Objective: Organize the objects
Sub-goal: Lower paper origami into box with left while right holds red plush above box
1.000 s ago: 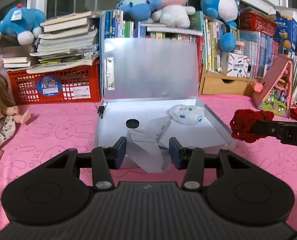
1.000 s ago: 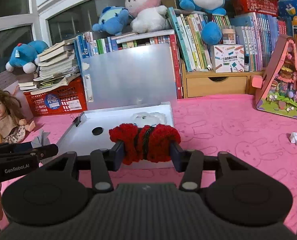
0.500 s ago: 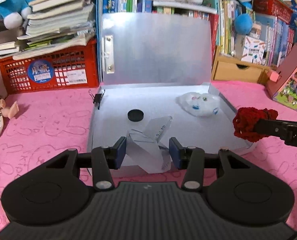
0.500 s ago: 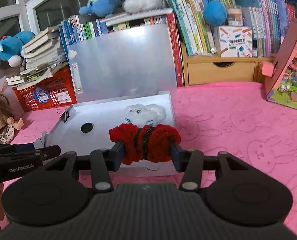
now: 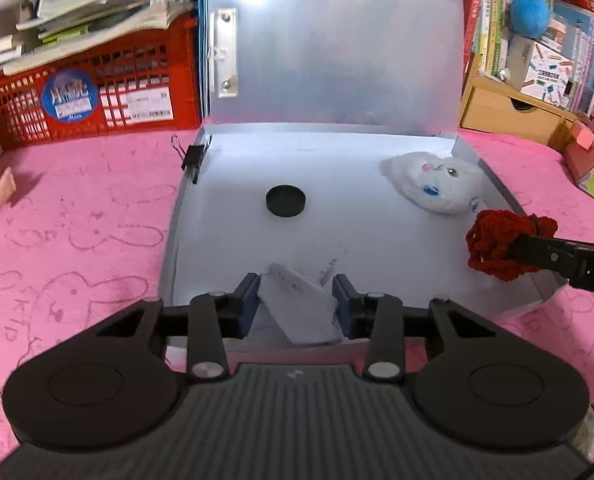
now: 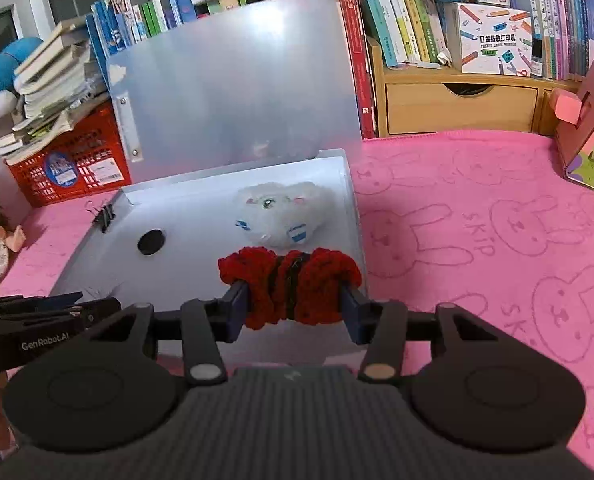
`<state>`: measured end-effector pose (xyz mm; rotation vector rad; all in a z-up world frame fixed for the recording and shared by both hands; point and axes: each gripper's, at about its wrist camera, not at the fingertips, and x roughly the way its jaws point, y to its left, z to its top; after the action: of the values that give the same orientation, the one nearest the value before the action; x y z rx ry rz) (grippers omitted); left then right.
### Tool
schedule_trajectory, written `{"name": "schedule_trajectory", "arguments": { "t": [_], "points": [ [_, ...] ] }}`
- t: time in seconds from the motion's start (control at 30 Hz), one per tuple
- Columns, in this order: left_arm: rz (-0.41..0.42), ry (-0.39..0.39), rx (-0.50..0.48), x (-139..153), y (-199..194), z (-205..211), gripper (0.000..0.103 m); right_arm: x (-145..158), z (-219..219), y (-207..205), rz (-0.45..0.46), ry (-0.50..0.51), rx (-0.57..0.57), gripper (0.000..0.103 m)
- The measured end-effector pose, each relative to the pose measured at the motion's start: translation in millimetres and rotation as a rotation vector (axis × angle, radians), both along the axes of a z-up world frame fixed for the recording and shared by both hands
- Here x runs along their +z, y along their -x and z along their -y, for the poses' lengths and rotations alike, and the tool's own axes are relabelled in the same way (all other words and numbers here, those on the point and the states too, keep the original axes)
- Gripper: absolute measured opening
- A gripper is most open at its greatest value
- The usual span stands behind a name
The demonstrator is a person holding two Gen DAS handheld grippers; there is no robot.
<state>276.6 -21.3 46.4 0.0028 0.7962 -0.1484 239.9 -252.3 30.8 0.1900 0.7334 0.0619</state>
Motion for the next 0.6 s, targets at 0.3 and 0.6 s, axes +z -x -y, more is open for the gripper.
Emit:
{"name": "schedule_trajectory", "arguments": {
  "t": [0.3, 0.6],
  "points": [
    [-0.01, -0.018, -0.002, -10.0, -7.9, -2.2, 0.045, -14.3, 0.1, -8.2, -0.031, -0.023, -0.001, 0.052],
    [0.004, -0.027, 0.001, -13.8, -10.7, -1.7, 0.045, -20.4, -0.2, -13.0, -0.055, -0.021, 0.005, 0.053]
  ]
}}
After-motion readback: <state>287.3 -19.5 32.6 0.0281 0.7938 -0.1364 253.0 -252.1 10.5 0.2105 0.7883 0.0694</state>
